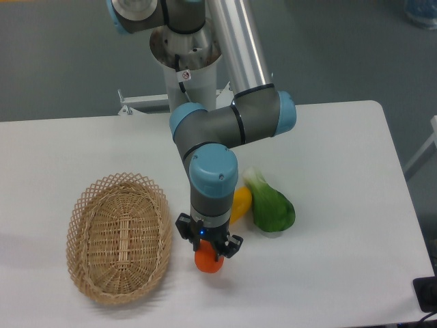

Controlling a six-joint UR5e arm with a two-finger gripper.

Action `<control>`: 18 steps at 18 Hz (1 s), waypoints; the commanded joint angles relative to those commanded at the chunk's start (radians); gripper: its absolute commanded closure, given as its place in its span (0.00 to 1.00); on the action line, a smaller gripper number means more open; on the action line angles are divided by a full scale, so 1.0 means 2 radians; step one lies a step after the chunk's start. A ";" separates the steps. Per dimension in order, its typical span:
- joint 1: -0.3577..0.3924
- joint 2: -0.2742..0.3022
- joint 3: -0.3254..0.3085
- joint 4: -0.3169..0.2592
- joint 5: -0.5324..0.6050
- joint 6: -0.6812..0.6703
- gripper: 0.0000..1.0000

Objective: Place the orange on the table
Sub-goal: 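Lower the held orange onto the table beside the basket and release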

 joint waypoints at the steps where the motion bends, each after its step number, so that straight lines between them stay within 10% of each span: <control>1: 0.000 0.000 -0.002 0.000 0.000 0.000 0.62; 18: 0.000 0.002 -0.017 0.000 0.000 0.001 0.55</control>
